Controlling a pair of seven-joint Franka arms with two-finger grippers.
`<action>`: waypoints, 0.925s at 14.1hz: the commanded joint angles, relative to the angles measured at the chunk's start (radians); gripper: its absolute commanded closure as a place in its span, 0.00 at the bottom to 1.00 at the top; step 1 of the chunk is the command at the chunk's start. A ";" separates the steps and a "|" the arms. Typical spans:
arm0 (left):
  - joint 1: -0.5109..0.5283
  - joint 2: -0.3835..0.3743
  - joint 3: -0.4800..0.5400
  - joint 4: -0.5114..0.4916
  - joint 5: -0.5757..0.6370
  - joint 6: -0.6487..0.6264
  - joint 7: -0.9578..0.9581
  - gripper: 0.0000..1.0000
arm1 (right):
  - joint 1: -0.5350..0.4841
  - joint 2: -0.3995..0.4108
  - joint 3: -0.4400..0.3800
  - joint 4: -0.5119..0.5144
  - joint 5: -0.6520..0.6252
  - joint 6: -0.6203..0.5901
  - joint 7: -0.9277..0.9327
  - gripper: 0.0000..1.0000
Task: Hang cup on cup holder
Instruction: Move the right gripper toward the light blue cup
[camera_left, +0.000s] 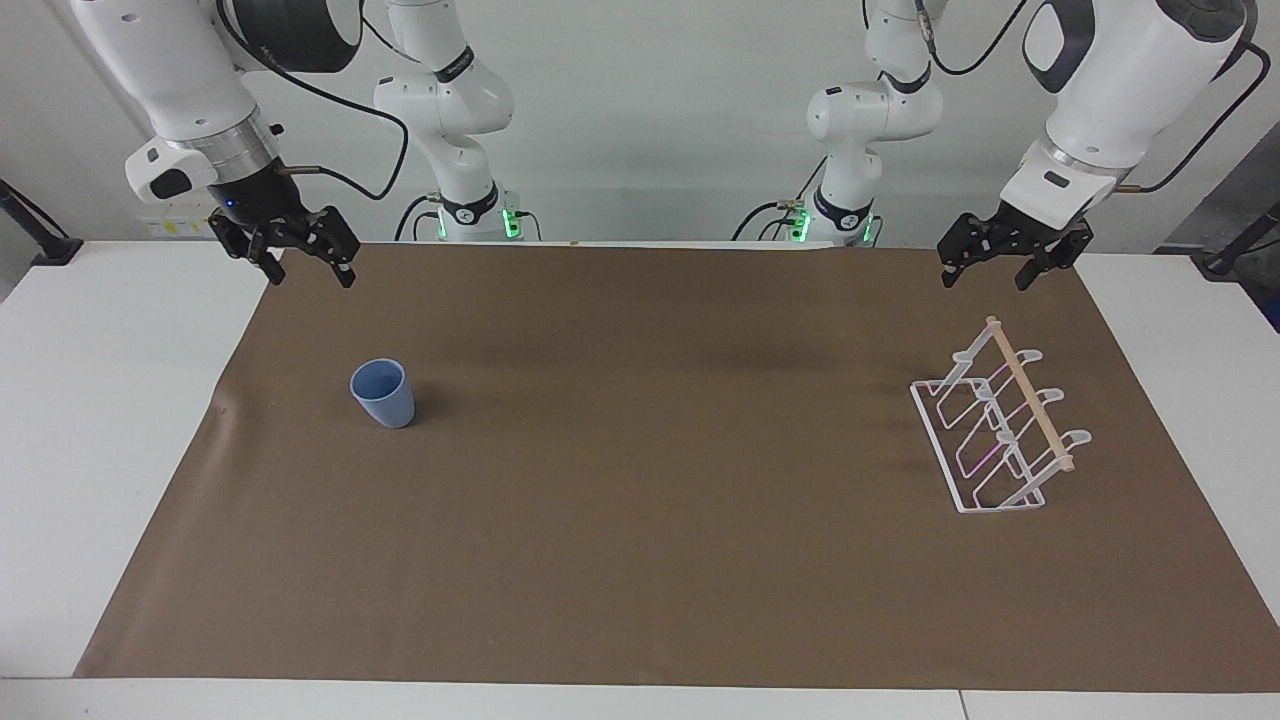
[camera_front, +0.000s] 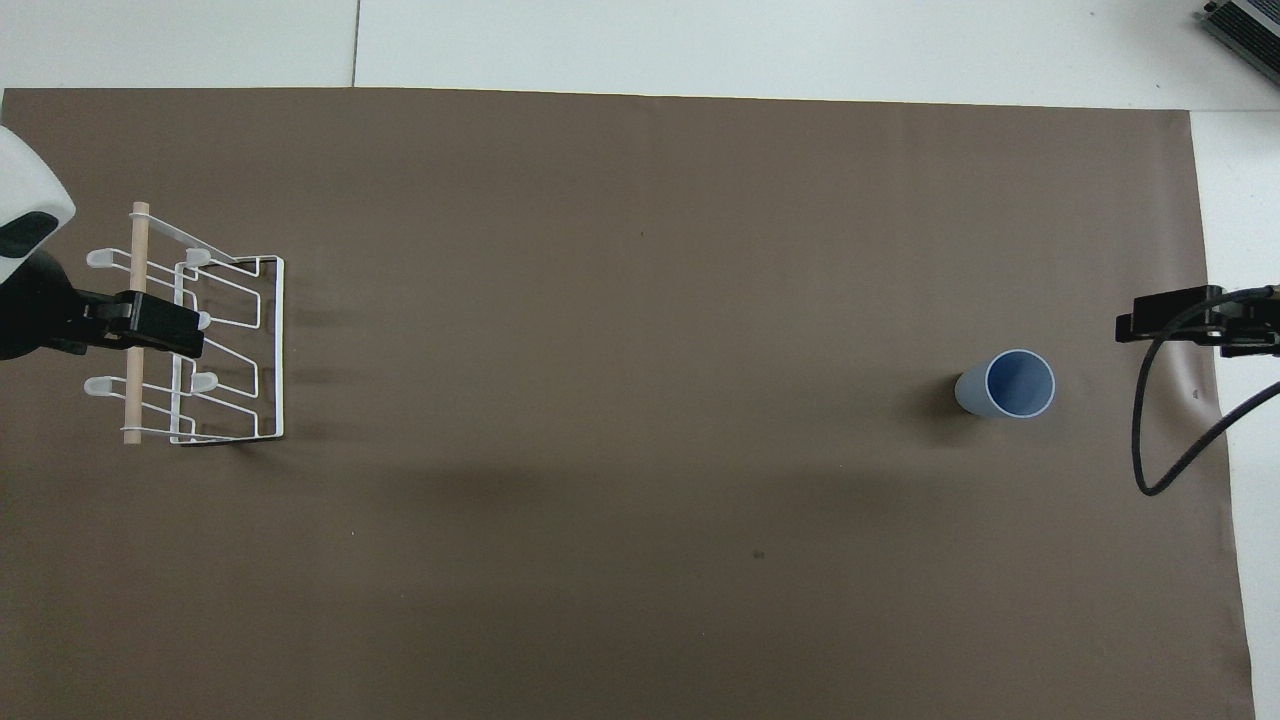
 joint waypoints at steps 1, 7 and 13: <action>0.005 -0.035 0.003 -0.046 0.007 0.029 0.017 0.00 | -0.001 -0.025 -0.004 -0.025 0.022 -0.002 0.014 0.00; 0.003 -0.041 0.003 -0.055 0.007 0.033 0.017 0.00 | 0.002 -0.029 0.001 -0.038 0.010 0.018 0.010 0.00; 0.003 -0.041 0.003 -0.056 0.007 0.033 0.015 0.00 | 0.005 -0.049 0.028 -0.253 0.010 0.225 0.007 0.00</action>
